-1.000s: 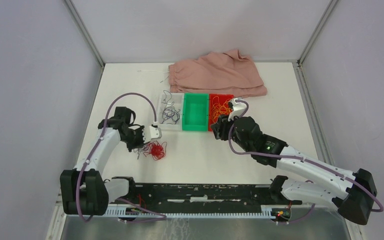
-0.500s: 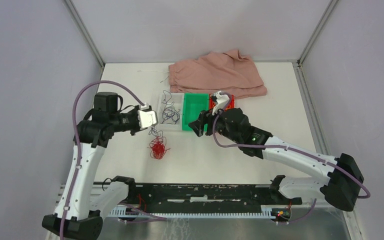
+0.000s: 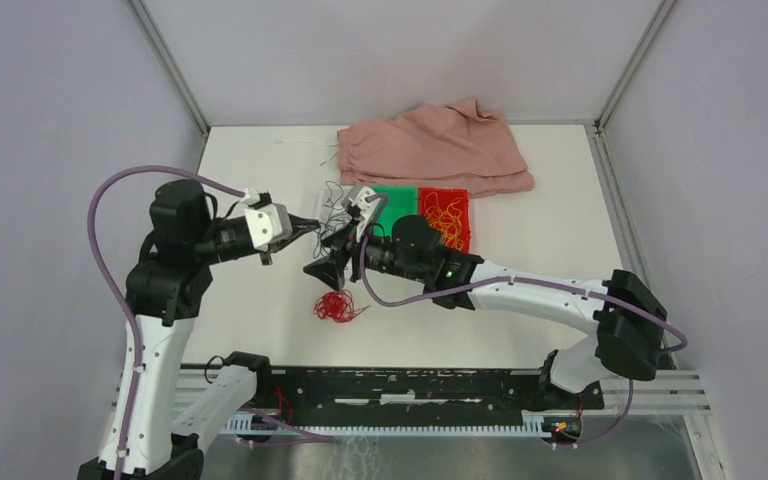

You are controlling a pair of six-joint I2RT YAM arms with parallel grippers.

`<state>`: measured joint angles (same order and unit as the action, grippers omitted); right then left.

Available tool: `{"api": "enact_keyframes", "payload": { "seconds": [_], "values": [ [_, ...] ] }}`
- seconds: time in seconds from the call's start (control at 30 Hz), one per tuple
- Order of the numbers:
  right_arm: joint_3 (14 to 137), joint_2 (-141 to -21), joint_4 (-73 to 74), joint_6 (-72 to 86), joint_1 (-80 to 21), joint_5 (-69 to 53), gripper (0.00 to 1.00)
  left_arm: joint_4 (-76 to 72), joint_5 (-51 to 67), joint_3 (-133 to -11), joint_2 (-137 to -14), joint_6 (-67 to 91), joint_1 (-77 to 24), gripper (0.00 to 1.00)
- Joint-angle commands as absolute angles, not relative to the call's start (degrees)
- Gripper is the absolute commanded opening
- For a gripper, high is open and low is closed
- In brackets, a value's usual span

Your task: Untangle the cables

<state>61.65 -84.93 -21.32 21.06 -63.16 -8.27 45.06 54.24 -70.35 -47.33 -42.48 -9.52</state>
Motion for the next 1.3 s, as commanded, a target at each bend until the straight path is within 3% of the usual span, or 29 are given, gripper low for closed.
{"api": "enact_keyframes", "payload": {
  "seconds": [0.0, 0.17, 0.37, 0.77, 1.27],
  "values": [
    [66.8, -88.7, -24.2, 18.8, -62.8, -3.6, 0.74, 38.7, 60.5, -77.8, -49.2, -32.2, -9.8, 0.03],
    [67.2, -92.7, -25.1, 20.0, -62.8, -0.3, 0.65, 31.7, 61.7, -80.7, -49.4, -23.4, -9.8, 0.03],
    [62.3, -94.0, -28.0, 22.4, -62.6, 1.8, 0.64, 22.1, 60.2, -81.4, -49.8, -16.2, -9.8, 0.03],
    [49.0, -77.3, -27.5, 28.3, -56.6, 4.5, 0.99, 20.9, 47.3, -66.7, -51.0, -28.3, -9.8, 0.03],
    [39.1, -55.6, -11.4, 26.7, -54.2, 12.0, 0.99, 7.5, 39.0, -60.3, -62.3, -28.7, -11.7, 0.03]
  ]
}}
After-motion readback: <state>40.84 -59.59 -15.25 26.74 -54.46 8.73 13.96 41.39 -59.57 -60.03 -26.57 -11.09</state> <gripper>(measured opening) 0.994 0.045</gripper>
